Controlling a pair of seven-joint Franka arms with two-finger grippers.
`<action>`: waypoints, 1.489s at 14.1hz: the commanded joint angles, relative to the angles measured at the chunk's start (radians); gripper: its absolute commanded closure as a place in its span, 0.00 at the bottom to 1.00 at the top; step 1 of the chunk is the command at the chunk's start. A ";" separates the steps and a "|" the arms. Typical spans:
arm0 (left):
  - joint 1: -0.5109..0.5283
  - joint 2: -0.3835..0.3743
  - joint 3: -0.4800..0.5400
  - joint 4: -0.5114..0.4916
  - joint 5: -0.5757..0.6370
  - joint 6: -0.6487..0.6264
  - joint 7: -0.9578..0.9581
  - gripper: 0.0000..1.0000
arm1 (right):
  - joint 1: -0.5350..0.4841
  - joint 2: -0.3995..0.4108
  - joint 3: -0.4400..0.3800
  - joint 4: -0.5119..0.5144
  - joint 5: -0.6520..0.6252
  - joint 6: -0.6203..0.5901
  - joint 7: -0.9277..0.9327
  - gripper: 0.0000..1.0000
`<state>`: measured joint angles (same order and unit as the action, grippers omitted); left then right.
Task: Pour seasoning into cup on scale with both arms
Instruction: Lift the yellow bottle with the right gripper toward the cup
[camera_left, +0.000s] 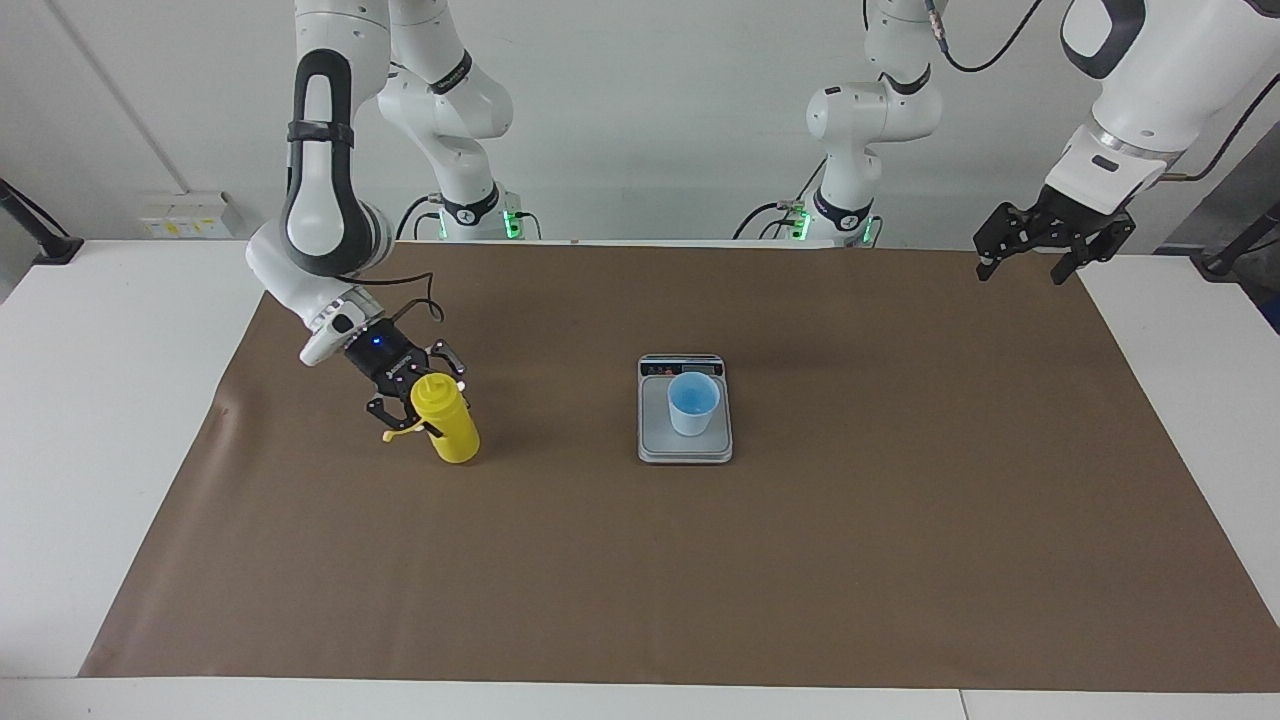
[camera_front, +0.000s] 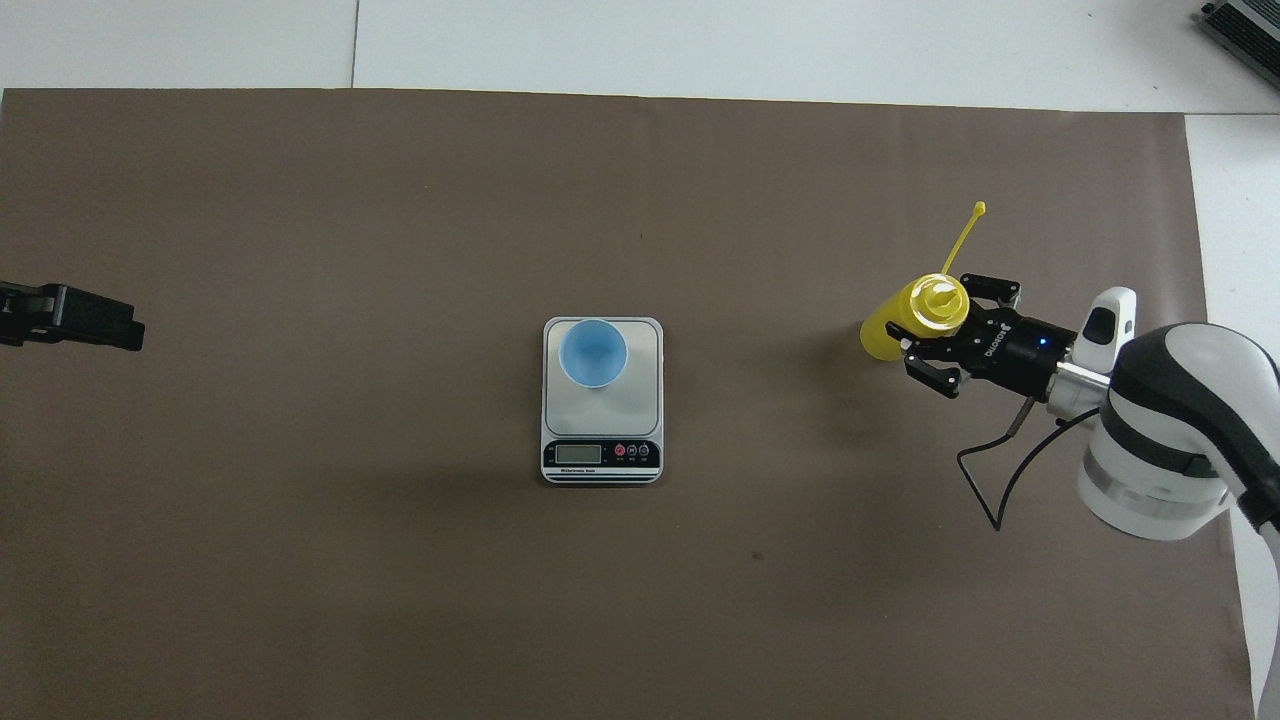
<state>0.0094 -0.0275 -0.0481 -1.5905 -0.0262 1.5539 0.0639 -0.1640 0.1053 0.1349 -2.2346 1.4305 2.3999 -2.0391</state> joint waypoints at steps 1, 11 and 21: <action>0.014 -0.031 -0.003 -0.031 -0.012 -0.006 0.019 0.00 | 0.052 -0.016 0.006 0.024 0.010 0.080 -0.012 1.00; 0.014 -0.031 -0.003 -0.031 -0.012 -0.006 0.019 0.00 | 0.283 0.014 0.006 0.132 -0.509 0.341 0.457 1.00; 0.015 -0.031 -0.003 -0.031 -0.012 -0.006 0.019 0.00 | 0.405 0.030 0.005 0.243 -1.567 0.149 1.456 1.00</action>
<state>0.0094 -0.0279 -0.0478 -1.5908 -0.0262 1.5539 0.0639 0.2062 0.1265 0.1397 -2.0812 0.0819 2.6730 -0.7893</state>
